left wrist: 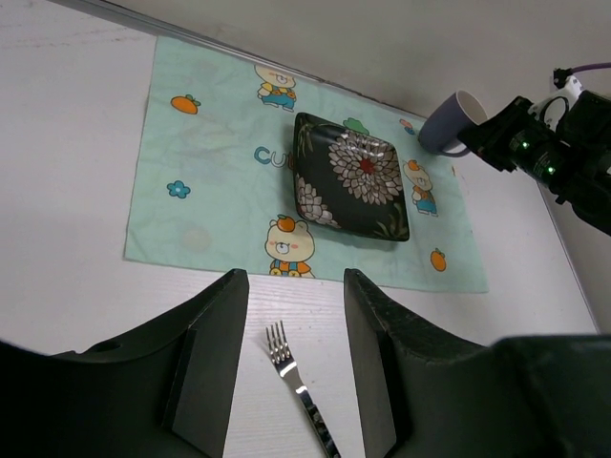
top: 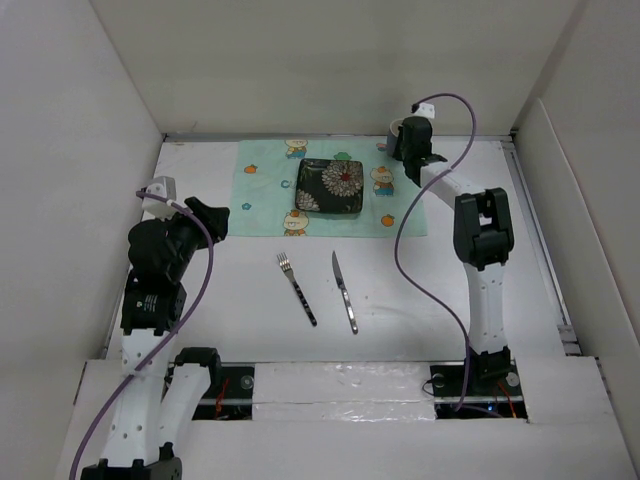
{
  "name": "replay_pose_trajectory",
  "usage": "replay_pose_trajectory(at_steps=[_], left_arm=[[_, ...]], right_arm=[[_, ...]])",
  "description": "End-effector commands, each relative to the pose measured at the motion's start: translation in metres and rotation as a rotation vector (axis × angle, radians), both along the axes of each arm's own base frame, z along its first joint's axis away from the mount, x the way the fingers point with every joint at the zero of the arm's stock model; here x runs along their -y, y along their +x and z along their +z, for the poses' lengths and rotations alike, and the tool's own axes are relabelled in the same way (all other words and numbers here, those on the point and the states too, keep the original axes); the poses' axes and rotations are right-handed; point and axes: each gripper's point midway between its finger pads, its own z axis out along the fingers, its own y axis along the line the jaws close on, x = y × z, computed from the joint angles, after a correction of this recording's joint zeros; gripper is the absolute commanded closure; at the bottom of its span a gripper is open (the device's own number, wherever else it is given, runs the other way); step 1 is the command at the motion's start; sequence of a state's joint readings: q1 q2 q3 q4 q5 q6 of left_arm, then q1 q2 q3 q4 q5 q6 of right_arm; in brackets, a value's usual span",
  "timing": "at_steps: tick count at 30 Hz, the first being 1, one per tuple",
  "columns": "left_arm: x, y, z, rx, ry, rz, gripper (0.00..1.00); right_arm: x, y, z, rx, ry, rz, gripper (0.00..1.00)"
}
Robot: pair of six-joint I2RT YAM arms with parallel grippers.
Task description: Set the dinner table for one person
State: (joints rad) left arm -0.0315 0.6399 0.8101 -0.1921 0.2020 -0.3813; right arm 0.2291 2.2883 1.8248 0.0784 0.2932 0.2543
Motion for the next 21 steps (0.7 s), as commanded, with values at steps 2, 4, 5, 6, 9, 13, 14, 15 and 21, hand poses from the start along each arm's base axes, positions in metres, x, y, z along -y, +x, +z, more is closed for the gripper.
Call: replay_pose_trajectory(at_steps=[2,4,5,6,9,13,14,15,21], left_arm=[[0.005,0.002,0.012,0.049,0.008,-0.029,0.58],[0.004,0.003,0.010,0.040,0.009,-0.026,0.58],[0.004,0.003,0.010,0.040,0.009,-0.024,0.58],[0.004,0.003,0.010,0.041,0.008,-0.027,0.58],[0.004,0.003,0.011,0.044,0.009,-0.024,0.58],[0.004,0.002,0.010,0.043,0.010,-0.025,0.58],[0.004,0.002,0.012,0.049,0.009,-0.023,0.58],[0.004,0.002,0.011,0.044,0.009,-0.023,0.58],[0.003,0.001,0.013,0.051,0.006,-0.019,0.62]], right_arm=[[0.007,0.016,0.048,0.155,0.017,-0.048,1.00],[0.012,0.013,0.046,0.159,0.007,-0.068,1.00],[0.012,0.013,0.044,0.156,0.005,-0.068,1.00],[0.013,0.013,0.043,0.149,0.003,-0.071,1.00],[0.015,0.011,0.045,0.150,-0.001,-0.084,0.93],[0.017,0.007,0.064,0.166,0.002,-0.089,0.60],[0.018,0.004,0.080,0.189,0.007,-0.092,0.56],[0.018,0.001,0.085,0.187,0.008,-0.088,0.53],[-0.009,-0.045,0.156,0.256,0.050,-0.008,0.48]])
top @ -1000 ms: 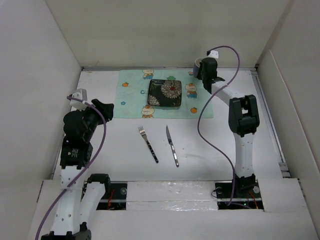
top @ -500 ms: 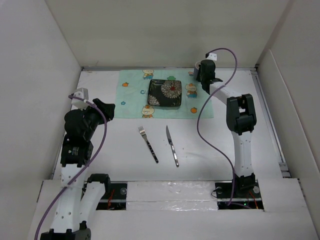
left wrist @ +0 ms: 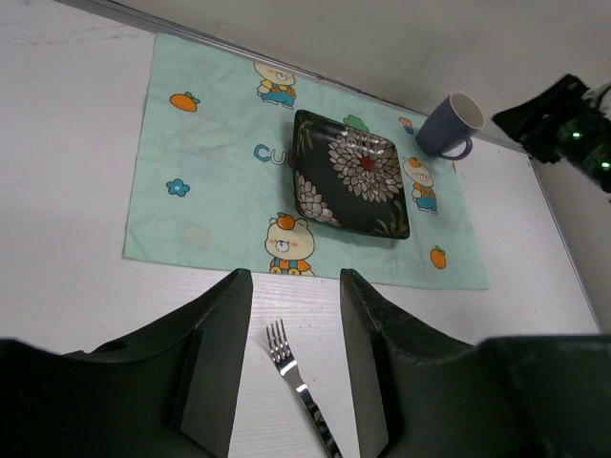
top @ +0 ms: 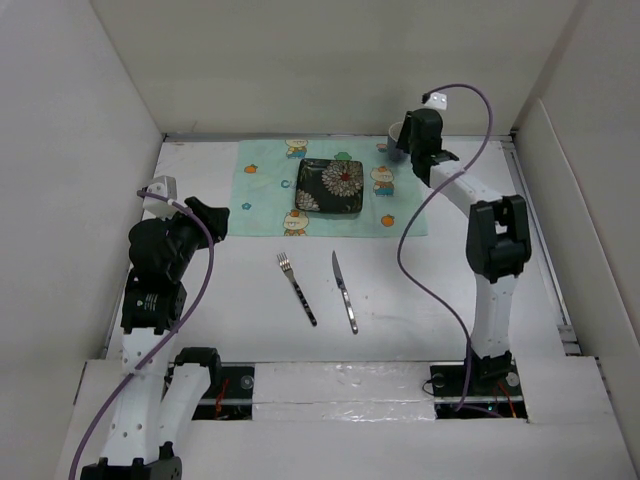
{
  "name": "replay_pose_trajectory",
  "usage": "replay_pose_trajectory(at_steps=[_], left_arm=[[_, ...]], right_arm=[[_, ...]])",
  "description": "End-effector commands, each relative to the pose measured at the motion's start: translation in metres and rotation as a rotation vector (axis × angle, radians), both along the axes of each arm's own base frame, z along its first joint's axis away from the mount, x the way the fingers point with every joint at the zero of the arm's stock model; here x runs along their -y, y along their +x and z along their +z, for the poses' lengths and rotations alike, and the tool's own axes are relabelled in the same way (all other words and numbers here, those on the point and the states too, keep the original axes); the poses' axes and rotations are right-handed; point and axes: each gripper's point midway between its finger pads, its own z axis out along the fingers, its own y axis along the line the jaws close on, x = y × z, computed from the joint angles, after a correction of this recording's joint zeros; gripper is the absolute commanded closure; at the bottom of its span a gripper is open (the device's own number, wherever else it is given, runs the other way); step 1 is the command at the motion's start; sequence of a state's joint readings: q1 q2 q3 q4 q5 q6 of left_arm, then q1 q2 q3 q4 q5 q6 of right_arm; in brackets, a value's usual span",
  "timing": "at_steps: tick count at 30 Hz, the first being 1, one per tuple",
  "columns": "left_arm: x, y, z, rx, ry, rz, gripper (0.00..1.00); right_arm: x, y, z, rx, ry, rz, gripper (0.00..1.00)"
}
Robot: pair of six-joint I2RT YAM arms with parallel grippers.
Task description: Set the dinner table for one person
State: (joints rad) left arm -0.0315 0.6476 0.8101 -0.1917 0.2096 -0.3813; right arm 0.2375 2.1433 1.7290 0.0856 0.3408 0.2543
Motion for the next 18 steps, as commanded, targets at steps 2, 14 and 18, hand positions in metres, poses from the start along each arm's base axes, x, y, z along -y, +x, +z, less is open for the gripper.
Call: replay_pose_trajectory(at_steps=[2,14,18], left_arm=[[0.002,-0.001,0.014,0.060,0.005,-0.012,0.66],[0.002,-0.001,0.015,0.061,0.002,-0.011,1.00],[0.003,-0.003,0.017,0.070,0.000,-0.015,0.79]], right_arm=[[-0.040,-0.051,0.102,0.162,0.048,0.078,0.71],[-0.224,-0.313,0.000,-0.059,0.037,0.643,1.00],[-0.212,-0.359,-0.048,-0.205,-0.008,0.631,0.68]])
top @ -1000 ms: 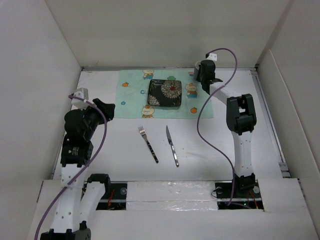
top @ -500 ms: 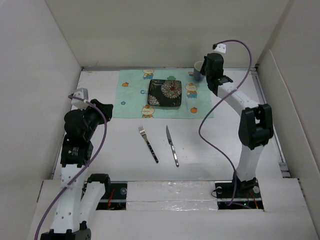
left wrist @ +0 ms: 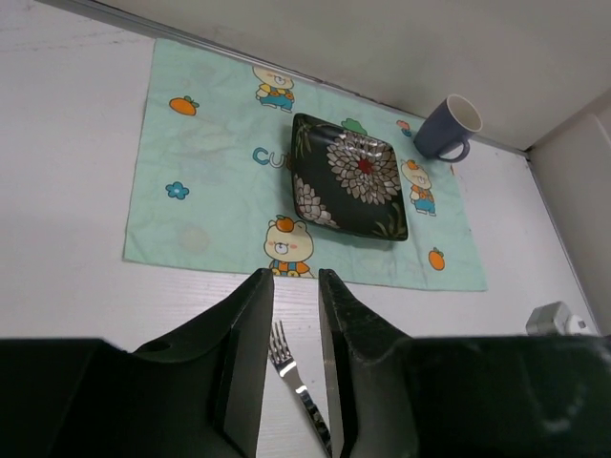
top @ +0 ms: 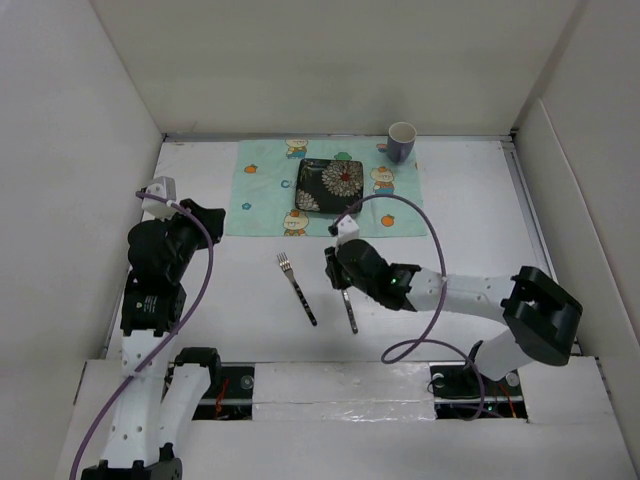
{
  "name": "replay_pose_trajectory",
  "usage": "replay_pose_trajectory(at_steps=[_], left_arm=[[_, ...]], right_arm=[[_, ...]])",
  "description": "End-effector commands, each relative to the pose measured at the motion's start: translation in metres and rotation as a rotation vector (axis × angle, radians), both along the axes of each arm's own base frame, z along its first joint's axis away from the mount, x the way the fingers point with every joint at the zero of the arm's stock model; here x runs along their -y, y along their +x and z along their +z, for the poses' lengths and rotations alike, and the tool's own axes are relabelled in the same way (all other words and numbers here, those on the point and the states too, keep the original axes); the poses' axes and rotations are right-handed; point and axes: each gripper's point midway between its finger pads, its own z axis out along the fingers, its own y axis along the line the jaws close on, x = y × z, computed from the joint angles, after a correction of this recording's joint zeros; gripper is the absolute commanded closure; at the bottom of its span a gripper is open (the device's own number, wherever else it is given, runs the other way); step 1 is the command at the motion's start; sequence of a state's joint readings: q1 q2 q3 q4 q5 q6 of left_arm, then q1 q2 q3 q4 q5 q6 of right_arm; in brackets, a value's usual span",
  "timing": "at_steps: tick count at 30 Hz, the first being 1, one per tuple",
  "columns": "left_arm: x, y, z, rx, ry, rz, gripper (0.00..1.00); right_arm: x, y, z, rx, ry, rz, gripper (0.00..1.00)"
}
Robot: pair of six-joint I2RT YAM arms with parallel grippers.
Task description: Set the dinner table for one person
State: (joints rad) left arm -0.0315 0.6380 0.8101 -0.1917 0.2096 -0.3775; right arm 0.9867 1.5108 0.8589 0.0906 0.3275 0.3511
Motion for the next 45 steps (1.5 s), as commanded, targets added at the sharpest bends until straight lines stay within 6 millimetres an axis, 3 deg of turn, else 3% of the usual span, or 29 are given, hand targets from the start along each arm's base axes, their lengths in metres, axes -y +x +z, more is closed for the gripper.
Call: replay_pose_trajectory(at_steps=[1,3,7,10,17,20,24,27,28,30,34,35,37,38,39,40,41,43,44,45], left_arm=[[0.002,-0.001,0.014,0.056,-0.003,-0.010,0.77],[0.002,-0.001,0.014,0.056,-0.002,-0.009,0.72],[0.002,0.000,0.013,0.050,-0.005,-0.010,0.71],[0.003,-0.001,0.015,0.055,-0.008,-0.014,0.70],[0.003,-0.001,0.014,0.054,-0.008,-0.016,0.70],[0.004,0.001,0.012,0.044,-0.006,-0.018,0.70],[0.005,0.000,0.013,0.050,-0.007,-0.024,0.70],[0.003,0.002,0.011,0.040,-0.006,-0.016,0.70],[0.004,0.002,0.010,0.037,-0.006,-0.019,0.70],[0.004,0.001,0.012,0.045,-0.008,-0.022,0.70],[0.003,0.003,0.009,0.029,-0.007,-0.011,0.70],[0.003,0.003,0.008,0.031,-0.007,-0.013,0.70],[0.004,0.002,0.010,0.037,-0.009,-0.017,0.70],[0.004,0.003,0.010,0.034,-0.009,-0.016,0.70],[0.003,0.004,0.009,0.031,-0.007,-0.013,0.70],[0.002,0.004,0.007,0.026,-0.006,-0.008,0.70],[0.002,0.003,0.008,0.029,-0.006,-0.007,0.70],[-0.003,0.004,0.009,0.025,-0.008,0.023,0.70],[-0.005,0.004,0.008,0.022,-0.007,0.037,0.69],[-0.006,0.005,0.008,0.018,-0.006,0.043,0.69]], right_arm=[[0.023,-0.011,0.002,-0.033,0.012,-0.106,0.63],[0.031,-0.024,-0.016,-0.090,-0.009,-0.116,0.52],[0.050,-0.041,-0.045,-0.156,-0.102,-0.151,0.48],[0.048,-0.064,-0.068,-0.208,-0.179,-0.134,0.48],[0.053,-0.073,-0.095,-0.250,-0.244,-0.172,0.51],[0.056,-0.070,-0.099,-0.244,-0.252,-0.199,0.60],[0.057,-0.068,-0.102,-0.243,-0.273,-0.216,1.00],[0.058,-0.063,-0.083,-0.208,-0.243,-0.240,1.00],[0.054,-0.059,-0.064,-0.179,-0.195,-0.232,1.00],[0.051,-0.046,-0.037,-0.128,-0.151,-0.224,1.00],[0.058,0.001,0.023,-0.029,-0.005,-0.269,1.00],[0.074,0.025,0.032,-0.015,0.024,-0.322,1.00],[0.078,0.055,0.055,0.039,0.090,-0.336,1.00],[0.093,0.079,0.051,0.044,0.088,-0.383,1.00],[0.091,0.094,0.067,0.054,0.117,-0.381,1.00],[0.095,0.106,0.068,0.056,0.118,-0.401,1.00],[0.104,0.131,0.062,0.080,0.112,-0.435,1.00],[0.109,0.160,0.069,0.082,0.127,-0.458,1.00],[0.115,0.173,0.064,0.073,0.116,-0.478,1.00],[0.124,0.190,0.036,0.014,0.085,-0.479,1.00]])
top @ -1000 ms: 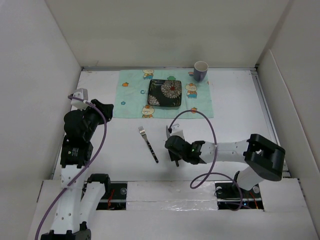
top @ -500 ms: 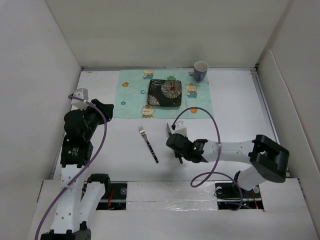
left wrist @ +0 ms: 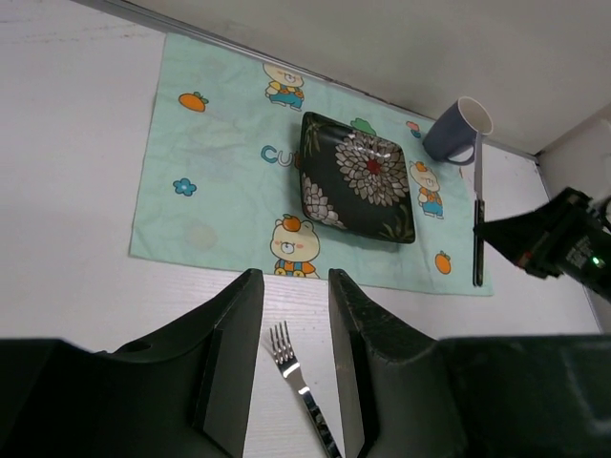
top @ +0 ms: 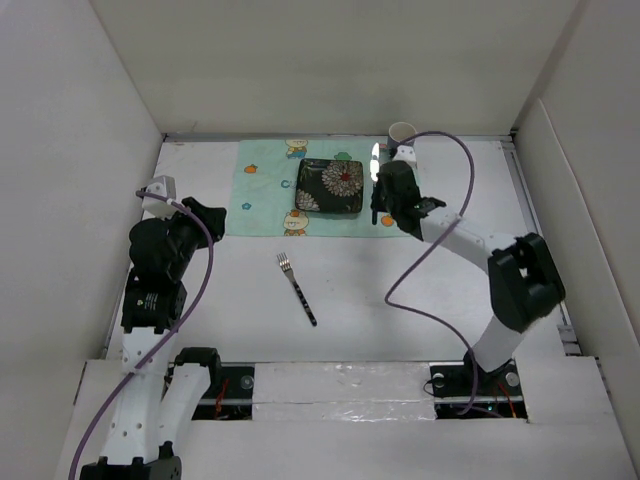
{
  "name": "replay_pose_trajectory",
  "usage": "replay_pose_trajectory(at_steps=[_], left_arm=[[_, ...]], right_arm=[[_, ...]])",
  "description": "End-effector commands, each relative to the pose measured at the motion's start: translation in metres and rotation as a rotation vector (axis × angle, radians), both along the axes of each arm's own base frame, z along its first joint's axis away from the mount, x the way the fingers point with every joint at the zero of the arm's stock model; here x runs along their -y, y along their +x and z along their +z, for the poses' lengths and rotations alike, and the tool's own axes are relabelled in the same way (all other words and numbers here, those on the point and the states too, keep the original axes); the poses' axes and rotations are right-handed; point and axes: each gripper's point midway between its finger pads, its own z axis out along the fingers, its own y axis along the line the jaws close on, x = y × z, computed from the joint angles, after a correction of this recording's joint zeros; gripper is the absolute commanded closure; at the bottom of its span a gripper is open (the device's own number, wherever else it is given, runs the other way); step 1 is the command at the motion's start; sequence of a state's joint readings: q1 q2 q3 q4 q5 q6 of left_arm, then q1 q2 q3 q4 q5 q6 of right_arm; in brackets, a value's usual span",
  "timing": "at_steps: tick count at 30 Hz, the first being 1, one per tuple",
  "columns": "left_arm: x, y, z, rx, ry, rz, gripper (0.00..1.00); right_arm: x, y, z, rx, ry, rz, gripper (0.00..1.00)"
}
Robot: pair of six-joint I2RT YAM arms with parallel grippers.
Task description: Set the dinner table for one person
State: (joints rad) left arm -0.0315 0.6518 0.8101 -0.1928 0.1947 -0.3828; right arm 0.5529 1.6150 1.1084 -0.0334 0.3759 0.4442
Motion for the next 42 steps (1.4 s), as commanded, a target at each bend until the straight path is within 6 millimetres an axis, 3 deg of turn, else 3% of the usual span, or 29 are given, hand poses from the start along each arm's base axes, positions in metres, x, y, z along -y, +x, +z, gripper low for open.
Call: replay_pose_trajectory(at_steps=[1,2,3,4,7,11,14,16,26,29,33,37,38,41,42], left_arm=[[-0.006,0.002,0.008,0.023,-0.008,0.042,0.69],[-0.006,0.002,0.009,0.024,-0.011,0.043,0.69],[-0.005,0.002,0.009,0.024,-0.010,0.040,0.69],[-0.006,0.002,0.010,0.026,-0.010,0.041,0.69],[-0.005,0.004,0.006,0.012,-0.009,0.040,0.69],[-0.006,0.006,0.005,0.005,-0.009,0.041,0.69],[-0.007,0.007,0.001,-0.009,-0.006,0.049,0.69],[-0.006,0.008,0.003,-0.003,-0.009,0.044,0.69],[-0.006,0.011,-0.003,-0.026,-0.015,0.041,0.66],[-0.005,0.010,-0.002,-0.023,-0.016,0.036,0.66],[-0.008,0.013,-0.011,-0.058,-0.015,0.056,0.63],[-0.019,0.021,-0.021,-0.099,-0.036,0.106,0.59],[-0.018,0.021,-0.024,-0.109,-0.037,0.098,0.57],[-0.011,0.028,-0.032,-0.134,-0.042,0.062,0.55],[-0.009,0.027,-0.031,-0.131,-0.043,0.050,0.55]], right_arm=[[-0.003,0.053,0.004,0.019,0.030,0.052,1.00],[0.000,0.063,-0.004,0.005,0.029,0.052,1.00],[0.007,0.074,-0.026,-0.032,0.004,0.052,1.00],[0.006,0.087,-0.019,-0.013,0.010,0.049,1.00],[0.023,0.098,-0.056,-0.113,-0.037,0.039,1.00],[0.029,0.119,-0.063,-0.127,-0.042,0.047,1.00],[0.033,0.123,-0.070,-0.150,-0.048,0.045,1.00],[0.034,0.132,-0.064,-0.146,-0.045,0.044,1.00],[0.038,0.129,-0.093,-0.224,-0.040,0.036,1.00],[0.041,0.129,-0.096,-0.234,-0.051,0.018,0.95],[0.046,0.129,-0.093,-0.231,-0.041,0.006,0.72],[0.043,0.125,-0.073,-0.190,-0.010,0.020,0.63],[0.041,0.124,-0.053,-0.158,0.008,0.032,0.62],[0.033,0.109,-0.031,-0.117,0.032,0.067,0.54],[0.023,0.101,-0.002,-0.064,0.048,0.092,0.50]])
